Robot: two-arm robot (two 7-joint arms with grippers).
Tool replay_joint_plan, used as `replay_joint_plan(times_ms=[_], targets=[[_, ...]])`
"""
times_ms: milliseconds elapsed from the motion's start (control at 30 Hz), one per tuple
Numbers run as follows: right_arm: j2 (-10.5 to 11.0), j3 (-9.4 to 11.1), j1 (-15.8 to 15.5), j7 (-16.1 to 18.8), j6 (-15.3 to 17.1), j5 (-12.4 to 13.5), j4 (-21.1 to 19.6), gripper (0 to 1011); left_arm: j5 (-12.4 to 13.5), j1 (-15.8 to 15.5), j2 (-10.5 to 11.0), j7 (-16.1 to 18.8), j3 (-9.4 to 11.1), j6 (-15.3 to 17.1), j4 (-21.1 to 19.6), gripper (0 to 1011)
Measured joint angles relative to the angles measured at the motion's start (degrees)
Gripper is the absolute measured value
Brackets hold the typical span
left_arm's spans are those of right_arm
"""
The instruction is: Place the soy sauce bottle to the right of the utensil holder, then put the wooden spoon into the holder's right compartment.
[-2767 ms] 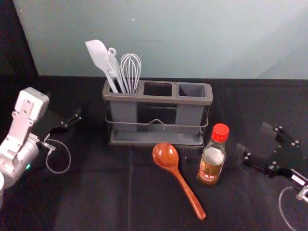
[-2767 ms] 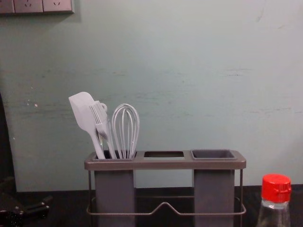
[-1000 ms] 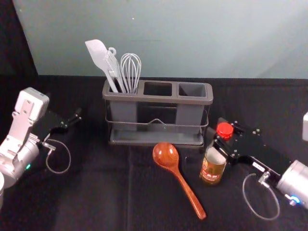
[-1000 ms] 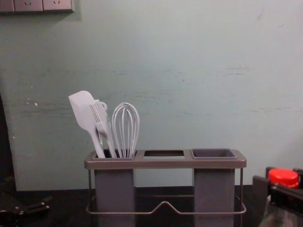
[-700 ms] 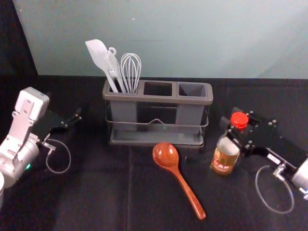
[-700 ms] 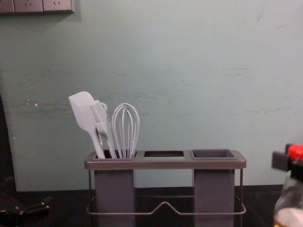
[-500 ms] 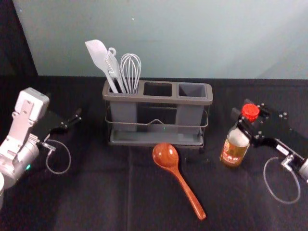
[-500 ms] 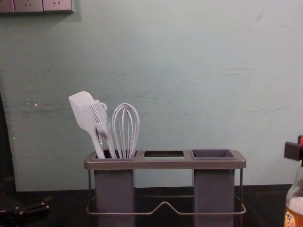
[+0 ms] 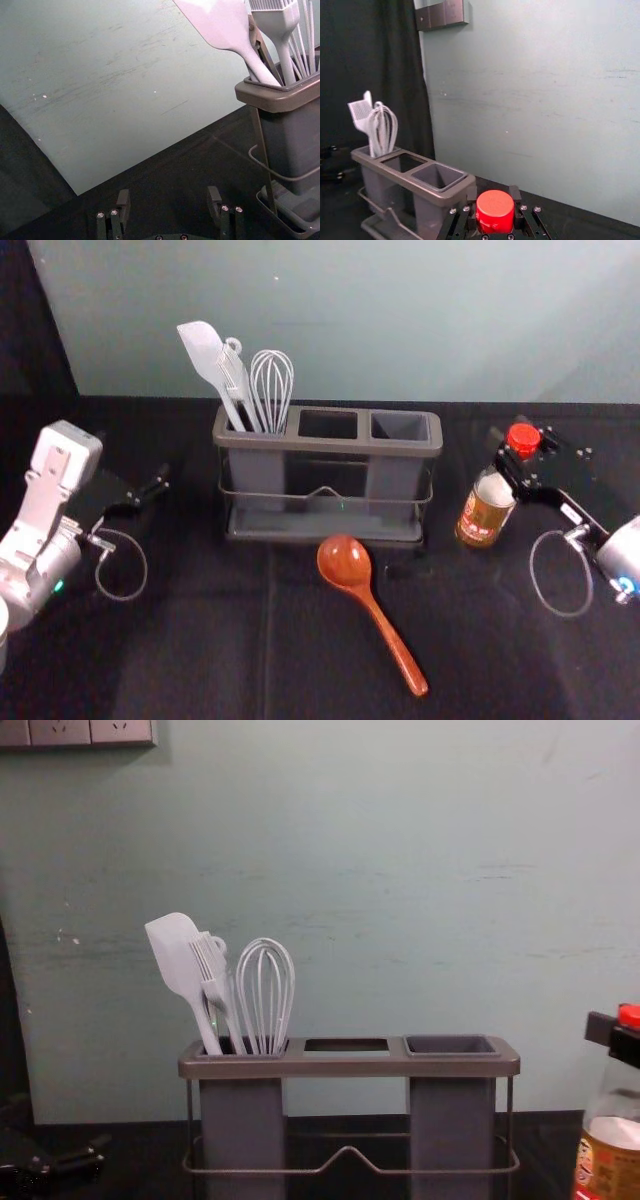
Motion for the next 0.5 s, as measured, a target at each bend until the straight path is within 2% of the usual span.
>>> replay_joint_plan(times_ms=[300,500], targets=[[-3.39,-1.09,3.95,-0.40,-1.43,-2.08,5.48,381,0.00,0.00,0.00,0.00,0.00,0.00,0.00,1005],[-4.79,-1.50,5.91,0.24,-2.18,-2.72,8.20,381,0.00,0.00,0.00,0.00,0.00,0.00,0.00,1005]])
